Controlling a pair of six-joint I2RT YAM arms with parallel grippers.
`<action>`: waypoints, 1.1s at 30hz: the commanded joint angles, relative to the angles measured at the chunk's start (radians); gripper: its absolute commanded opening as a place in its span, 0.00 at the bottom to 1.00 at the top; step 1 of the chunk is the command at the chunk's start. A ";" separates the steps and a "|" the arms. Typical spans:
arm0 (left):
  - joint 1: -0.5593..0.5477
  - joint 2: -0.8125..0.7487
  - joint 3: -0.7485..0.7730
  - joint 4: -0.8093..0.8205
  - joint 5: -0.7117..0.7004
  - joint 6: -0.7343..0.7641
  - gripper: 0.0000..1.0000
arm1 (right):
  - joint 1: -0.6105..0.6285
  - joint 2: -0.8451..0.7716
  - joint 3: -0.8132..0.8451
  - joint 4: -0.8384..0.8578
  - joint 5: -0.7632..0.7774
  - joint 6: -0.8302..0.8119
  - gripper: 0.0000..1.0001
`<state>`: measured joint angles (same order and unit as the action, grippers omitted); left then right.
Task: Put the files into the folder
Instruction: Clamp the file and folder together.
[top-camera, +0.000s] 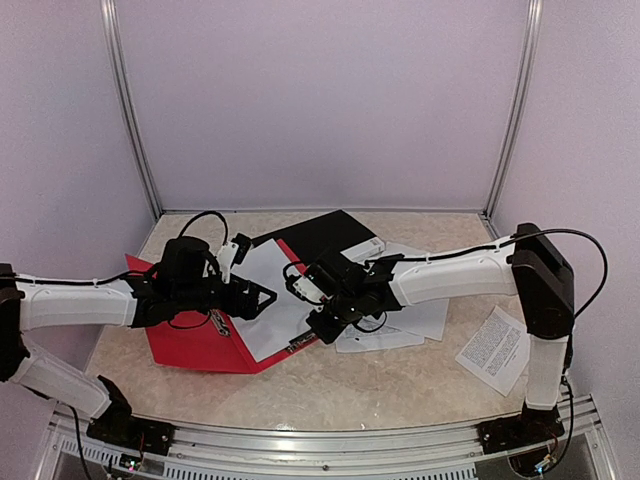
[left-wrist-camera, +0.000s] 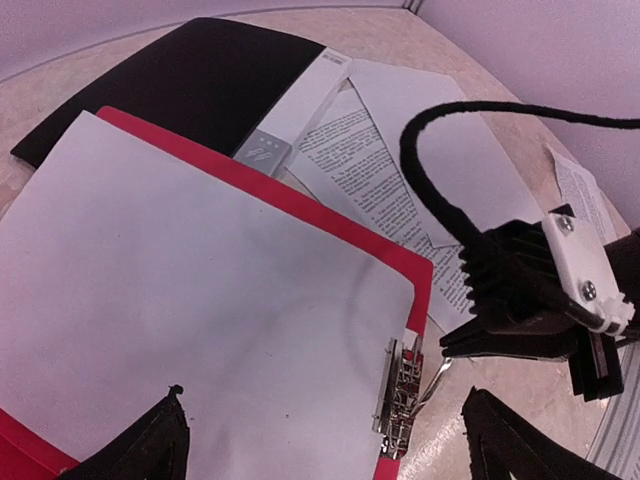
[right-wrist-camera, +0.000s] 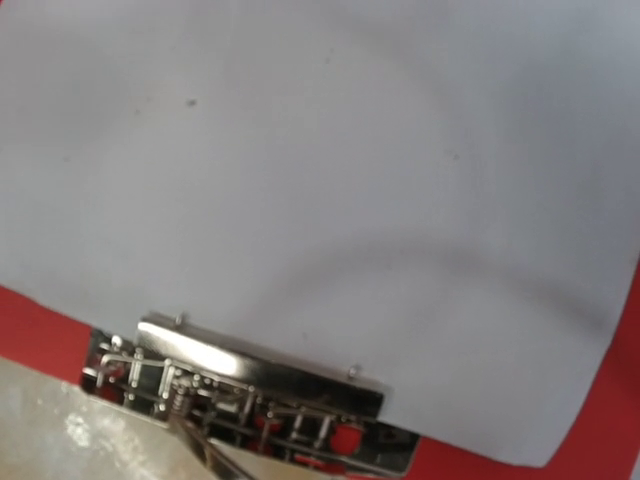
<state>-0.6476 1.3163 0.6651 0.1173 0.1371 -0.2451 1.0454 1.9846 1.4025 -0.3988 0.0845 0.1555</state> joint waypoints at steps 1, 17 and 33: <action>-0.058 0.017 -0.067 0.086 0.085 0.122 0.90 | -0.023 -0.002 -0.047 0.007 -0.035 -0.003 0.02; -0.139 0.185 -0.094 0.174 0.180 0.337 0.79 | -0.057 -0.008 -0.068 0.060 -0.128 0.006 0.01; -0.237 0.401 0.035 0.144 -0.012 0.514 0.63 | -0.062 -0.012 -0.075 0.070 -0.141 0.006 0.01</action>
<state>-0.8658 1.6749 0.6712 0.2752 0.1802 0.2142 0.9916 1.9774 1.3552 -0.3042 -0.0433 0.1585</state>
